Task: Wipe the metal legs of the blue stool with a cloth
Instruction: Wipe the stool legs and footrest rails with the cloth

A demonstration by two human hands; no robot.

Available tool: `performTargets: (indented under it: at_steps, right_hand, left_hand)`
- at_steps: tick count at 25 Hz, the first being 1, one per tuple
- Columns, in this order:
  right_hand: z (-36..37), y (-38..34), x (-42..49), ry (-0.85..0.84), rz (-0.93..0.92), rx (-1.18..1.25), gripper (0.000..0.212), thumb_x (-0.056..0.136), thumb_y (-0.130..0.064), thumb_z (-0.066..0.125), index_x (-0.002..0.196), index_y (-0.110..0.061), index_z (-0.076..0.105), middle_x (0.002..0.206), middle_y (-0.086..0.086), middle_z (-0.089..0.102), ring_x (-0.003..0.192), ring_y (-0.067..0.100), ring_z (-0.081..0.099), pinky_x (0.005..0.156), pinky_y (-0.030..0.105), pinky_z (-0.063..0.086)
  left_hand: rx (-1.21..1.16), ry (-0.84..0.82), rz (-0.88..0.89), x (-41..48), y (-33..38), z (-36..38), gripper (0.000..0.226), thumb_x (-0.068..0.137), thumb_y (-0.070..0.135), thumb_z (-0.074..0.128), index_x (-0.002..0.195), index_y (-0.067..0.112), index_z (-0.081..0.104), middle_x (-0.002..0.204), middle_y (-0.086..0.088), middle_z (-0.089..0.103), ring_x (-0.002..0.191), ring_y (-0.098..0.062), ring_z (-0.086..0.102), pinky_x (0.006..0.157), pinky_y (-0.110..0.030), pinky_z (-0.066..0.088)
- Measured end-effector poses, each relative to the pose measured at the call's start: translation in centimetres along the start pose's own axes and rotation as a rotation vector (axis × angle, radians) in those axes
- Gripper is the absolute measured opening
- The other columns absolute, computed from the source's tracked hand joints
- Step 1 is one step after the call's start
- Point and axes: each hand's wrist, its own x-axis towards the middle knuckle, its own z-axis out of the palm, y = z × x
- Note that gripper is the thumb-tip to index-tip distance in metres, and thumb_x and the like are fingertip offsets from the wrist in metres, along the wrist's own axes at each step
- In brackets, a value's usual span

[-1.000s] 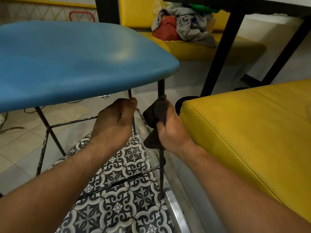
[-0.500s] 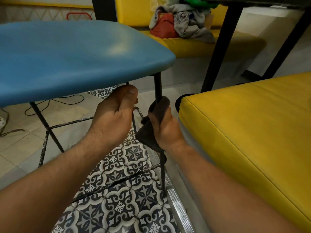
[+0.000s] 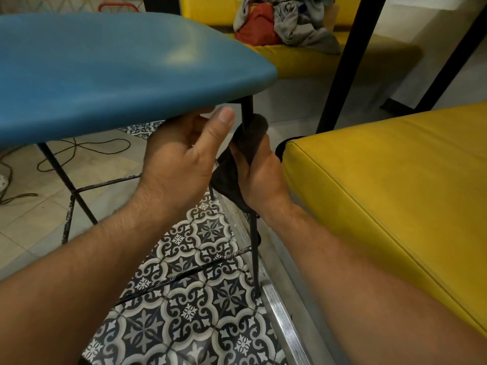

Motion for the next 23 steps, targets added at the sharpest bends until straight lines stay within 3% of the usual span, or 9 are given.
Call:
performTargets:
  at_steps: [4,7,10,12,14,15,17,20,23]
  right_hand:
    - [1.1,1.2,-1.8,0.040,-0.043,0.053,0.047,0.096,-0.040,0.048,0.134,-0.015,0.039,0.101,0.005,0.068,0.085,0.020,0.065,0.068,0.031,0.054]
    - [0.9,3.1,-3.1,-0.122,0.086,-0.009,0.044,0.097,-0.044,0.045,0.131,-0.019,0.037,0.092,-0.003,0.062,0.081,0.019,0.065,0.058,0.022,0.045]
    - [-0.5,3.8,-3.4,-0.314,0.121,-0.219,0.043,0.097,-0.053,0.038,0.121,-0.017,0.040,0.082,-0.004,0.057,0.071,0.020,0.061,0.051,0.025,0.035]
    - [-1.7,2.8,-2.4,-0.352,0.086,-0.261,0.041,0.096,-0.055,0.036,0.111,-0.018,0.044,0.078,-0.002,0.058,0.065,0.017,0.057,0.055,0.029,0.036]
    - [-2.2,1.1,-0.8,-0.309,0.058,-0.238,0.043,0.095,-0.060,0.033,0.110,-0.021,0.046,0.082,-0.001,0.063,0.066,0.015,0.059,0.058,0.033,0.042]
    - [-2.1,0.2,0.1,-0.251,0.042,-0.226,0.045,0.094,-0.061,0.032,0.111,-0.022,0.046,0.085,0.000,0.065,0.067,0.017,0.060,0.059,0.036,0.046]
    - [-1.4,-1.0,1.2,-0.100,0.034,-0.166,0.045,0.093,-0.060,0.033,0.115,-0.023,0.044,0.090,0.003,0.067,0.072,0.022,0.064,0.062,0.041,0.051]
    - [0.6,-0.2,-0.5,0.039,0.030,-0.050,0.039,0.094,-0.050,0.041,0.127,-0.029,0.034,0.100,0.004,0.068,0.081,0.017,0.064,0.064,0.033,0.052]
    - [1.5,2.7,-3.6,-0.053,0.118,-0.122,0.048,0.096,-0.042,0.046,0.138,-0.031,0.025,0.108,0.005,0.066,0.090,0.020,0.064,0.069,0.031,0.053]
  left_hand:
    - [-0.209,0.116,0.021,0.1,1.0,0.9,0.022,0.094,0.044,0.054,0.099,0.024,0.063,0.084,0.007,0.069,0.080,-0.010,0.069,0.065,-0.018,0.051]
    - [0.018,0.093,0.049,-0.5,1.5,0.9,0.031,0.100,0.041,0.047,0.088,0.019,0.066,0.076,-0.003,0.067,0.070,-0.017,0.066,0.061,-0.034,0.054]
    - [0.535,-0.087,0.415,-1.4,2.8,0.4,0.038,0.102,0.035,0.042,0.084,0.011,0.067,0.068,-0.002,0.061,0.061,-0.016,0.057,0.058,-0.042,0.051]
    - [0.740,-0.168,0.726,-0.6,4.8,-0.4,0.039,0.102,0.031,0.043,0.090,0.005,0.069,0.079,-0.011,0.066,0.072,-0.024,0.060,0.062,-0.045,0.050]
    - [0.896,-0.194,0.868,1.6,6.5,-1.3,0.040,0.102,0.030,0.041,0.097,0.000,0.068,0.091,-0.019,0.067,0.086,-0.033,0.059,0.072,-0.049,0.049]
    - [0.996,-0.207,0.862,2.8,7.1,-1.5,0.042,0.101,0.032,0.039,0.103,0.000,0.066,0.097,-0.020,0.065,0.092,-0.036,0.058,0.077,-0.051,0.047]
    - [1.177,-0.261,0.672,4.7,7.8,-1.8,0.053,0.095,0.044,0.034,0.116,0.003,0.060,0.110,-0.020,0.061,0.101,-0.037,0.054,0.085,-0.052,0.046]
    - [1.272,-0.307,0.474,6.0,7.2,-1.5,0.067,0.088,0.053,0.024,0.132,0.009,0.050,0.125,-0.017,0.055,0.110,-0.034,0.053,0.090,-0.050,0.047]
    - [1.332,-0.318,0.479,6.2,6.2,-0.5,0.066,0.093,0.053,0.022,0.142,0.012,0.038,0.140,-0.014,0.047,0.122,-0.036,0.047,0.097,-0.050,0.043]
